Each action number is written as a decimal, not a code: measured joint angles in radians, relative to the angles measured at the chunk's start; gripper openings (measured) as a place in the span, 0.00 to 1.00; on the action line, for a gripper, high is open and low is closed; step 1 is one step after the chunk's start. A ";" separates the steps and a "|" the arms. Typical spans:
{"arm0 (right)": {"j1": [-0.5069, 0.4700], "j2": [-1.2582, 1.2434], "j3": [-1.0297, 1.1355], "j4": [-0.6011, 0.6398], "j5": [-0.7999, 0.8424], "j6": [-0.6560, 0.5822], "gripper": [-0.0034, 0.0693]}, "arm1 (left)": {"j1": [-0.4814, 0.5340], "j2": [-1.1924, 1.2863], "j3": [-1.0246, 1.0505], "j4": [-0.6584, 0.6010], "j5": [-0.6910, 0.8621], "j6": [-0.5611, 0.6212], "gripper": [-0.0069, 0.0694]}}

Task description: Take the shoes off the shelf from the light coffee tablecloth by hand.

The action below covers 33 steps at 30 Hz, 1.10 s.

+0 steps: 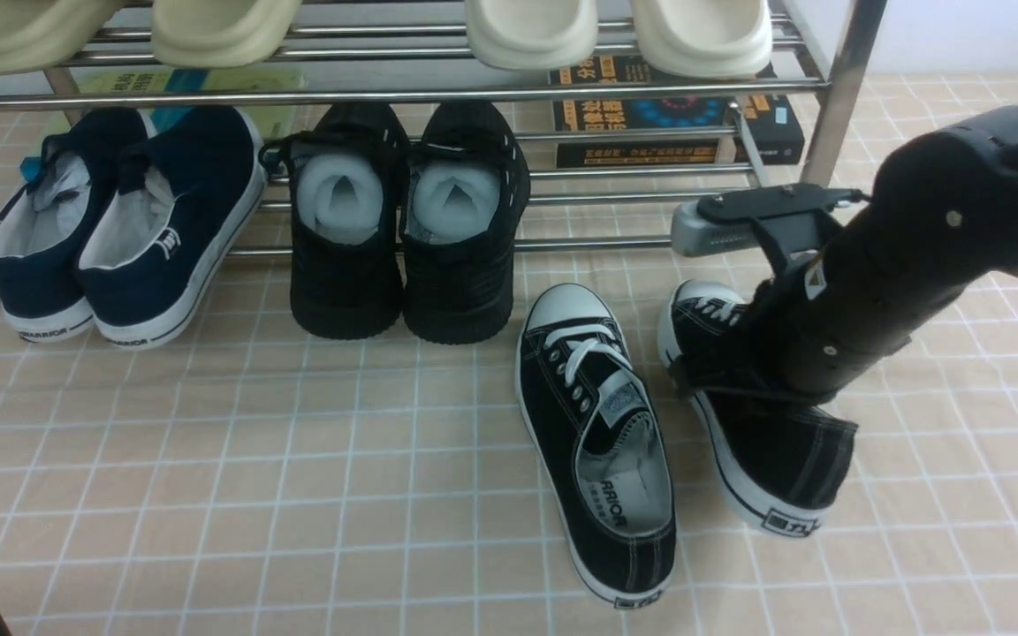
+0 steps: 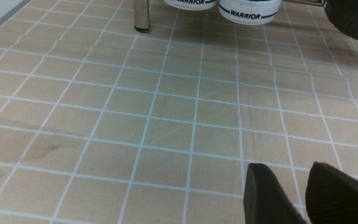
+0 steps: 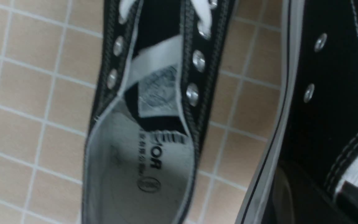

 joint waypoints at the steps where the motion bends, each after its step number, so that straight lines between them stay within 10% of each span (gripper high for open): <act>1: 0.001 0.007 0.000 0.001 -0.020 -0.003 0.06 | 0.000 0.000 0.000 0.000 0.000 0.000 0.40; 33: -0.007 -0.206 -0.086 0.037 0.253 -0.166 0.08 | 0.000 0.000 0.000 0.000 0.000 0.000 0.41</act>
